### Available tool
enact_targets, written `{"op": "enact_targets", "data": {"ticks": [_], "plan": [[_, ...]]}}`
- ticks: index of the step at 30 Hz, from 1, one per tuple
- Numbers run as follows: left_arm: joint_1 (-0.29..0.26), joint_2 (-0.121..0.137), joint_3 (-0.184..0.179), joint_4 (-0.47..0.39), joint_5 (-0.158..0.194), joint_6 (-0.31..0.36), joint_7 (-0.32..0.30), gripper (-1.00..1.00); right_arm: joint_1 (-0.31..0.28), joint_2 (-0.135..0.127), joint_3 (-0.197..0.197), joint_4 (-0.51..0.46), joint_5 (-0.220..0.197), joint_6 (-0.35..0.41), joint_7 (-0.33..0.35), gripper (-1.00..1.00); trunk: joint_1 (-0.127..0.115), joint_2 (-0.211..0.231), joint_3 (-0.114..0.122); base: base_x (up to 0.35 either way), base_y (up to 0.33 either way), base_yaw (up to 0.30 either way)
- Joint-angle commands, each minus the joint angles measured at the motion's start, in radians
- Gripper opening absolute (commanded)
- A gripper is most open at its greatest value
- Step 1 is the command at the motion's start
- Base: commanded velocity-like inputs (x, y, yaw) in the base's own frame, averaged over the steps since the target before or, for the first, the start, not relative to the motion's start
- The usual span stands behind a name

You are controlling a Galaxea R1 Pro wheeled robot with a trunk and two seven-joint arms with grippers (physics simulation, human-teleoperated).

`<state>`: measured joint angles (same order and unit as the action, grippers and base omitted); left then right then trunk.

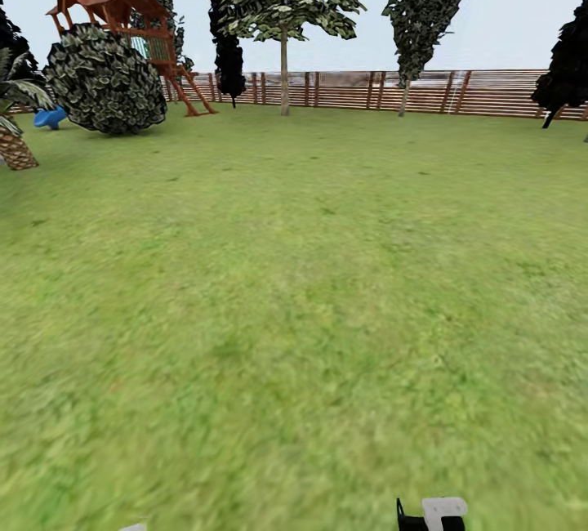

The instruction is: In the garden, pick up the pesticide atomizer on the floor and spray pesticide onto both trees until each tree trunk is fully covered.

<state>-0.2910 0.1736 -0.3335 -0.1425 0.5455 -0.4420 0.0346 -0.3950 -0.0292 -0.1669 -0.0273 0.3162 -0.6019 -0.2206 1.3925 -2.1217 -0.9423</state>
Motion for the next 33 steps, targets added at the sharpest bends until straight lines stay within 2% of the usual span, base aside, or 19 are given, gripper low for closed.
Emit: {"op": "enact_targets", "data": {"ticks": [1,22,26,33], "plan": [[0.0,0.0,-0.008,0.0,0.005,-0.003,0.004,-1.0,-0.001,0.0,-0.006,0.001,0.011,-0.002,-0.005,1.0,0.0,0.0,-0.001,0.34,0.0,0.0],[0.0,0.001,-0.008,0.0,0.005,-0.003,0.004,-1.0,0.0,0.0,-0.006,0.001,0.011,-0.002,-0.005,1.0,0.0,0.0,-0.001,0.339,0.0,0.0],[0.0,-0.007,-0.01,0.001,0.004,-0.002,0.002,-1.0,-0.001,0.0,-0.006,0.001,0.011,-0.002,-0.005,1.0,0.0,0.0,-0.001,0.339,0.0,0.0],[0.001,-0.002,-0.007,0.001,0.004,-0.003,0.004,-1.0,0.0,0.0,-0.006,0.001,0.011,-0.002,-0.005,1.0,0.0,0.0,-0.001,0.339,0.0,0.0]]}}
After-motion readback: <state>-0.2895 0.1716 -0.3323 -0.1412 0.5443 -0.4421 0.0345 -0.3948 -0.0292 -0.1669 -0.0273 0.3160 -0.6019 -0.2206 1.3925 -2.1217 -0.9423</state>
